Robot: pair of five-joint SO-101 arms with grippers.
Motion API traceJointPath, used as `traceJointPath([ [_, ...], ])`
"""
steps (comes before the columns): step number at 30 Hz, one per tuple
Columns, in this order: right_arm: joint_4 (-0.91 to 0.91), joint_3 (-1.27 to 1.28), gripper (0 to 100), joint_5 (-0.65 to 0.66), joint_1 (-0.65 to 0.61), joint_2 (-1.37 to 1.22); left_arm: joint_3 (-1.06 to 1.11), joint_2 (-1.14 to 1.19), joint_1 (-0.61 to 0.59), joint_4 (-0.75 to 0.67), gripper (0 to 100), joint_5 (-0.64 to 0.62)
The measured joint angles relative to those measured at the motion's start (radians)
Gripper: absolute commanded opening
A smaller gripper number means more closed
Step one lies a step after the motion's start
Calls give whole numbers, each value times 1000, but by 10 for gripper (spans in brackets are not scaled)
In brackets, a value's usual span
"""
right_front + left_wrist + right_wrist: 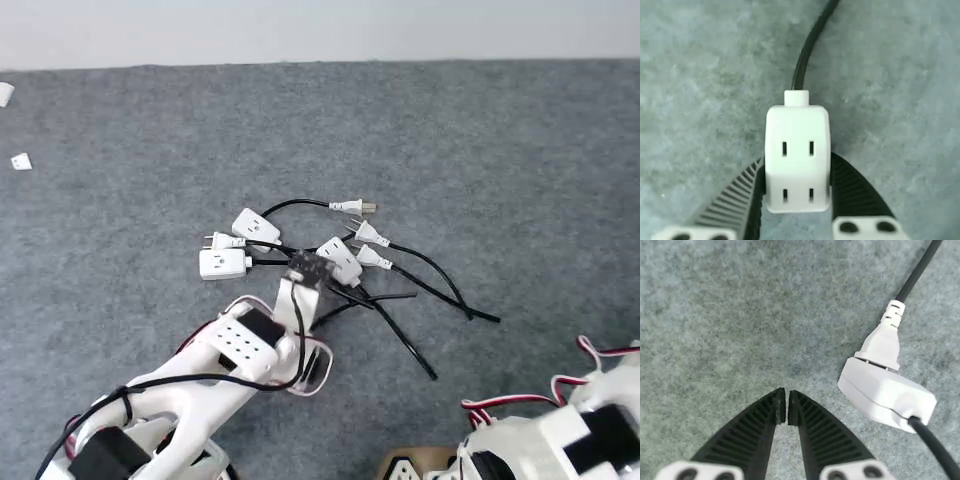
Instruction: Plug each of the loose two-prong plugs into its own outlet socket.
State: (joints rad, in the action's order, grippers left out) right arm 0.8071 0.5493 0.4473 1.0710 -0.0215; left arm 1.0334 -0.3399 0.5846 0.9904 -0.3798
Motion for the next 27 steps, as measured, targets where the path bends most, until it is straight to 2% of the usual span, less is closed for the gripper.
traceJointPath([
  [4, 0, 0, 9, 0, -29, 0, -117, 0, 26, 18, 12, -11],
  [9, 0, 0, 9, -5, -32, 0, -288, 0, 187, 157, 12, 118],
  [12, 0, 0, 9, -5, -32, 0, -367, 0, 276, 203, 13, 133],
  [14, 0, 0, 9, -5, -32, 0, -399, 0, 278, 206, 13, 130],
  [18, 0, 0, 9, -5, -32, 0, -408, 0, 189, 195, 13, 44],
  [22, -9, 0, 9, -5, -60, 0, -351, 0, 29, 103, 13, -46],
  [27, -9, 0, 9, -5, -77, 0, -253, 0, -120, 31, 13, -97],
])
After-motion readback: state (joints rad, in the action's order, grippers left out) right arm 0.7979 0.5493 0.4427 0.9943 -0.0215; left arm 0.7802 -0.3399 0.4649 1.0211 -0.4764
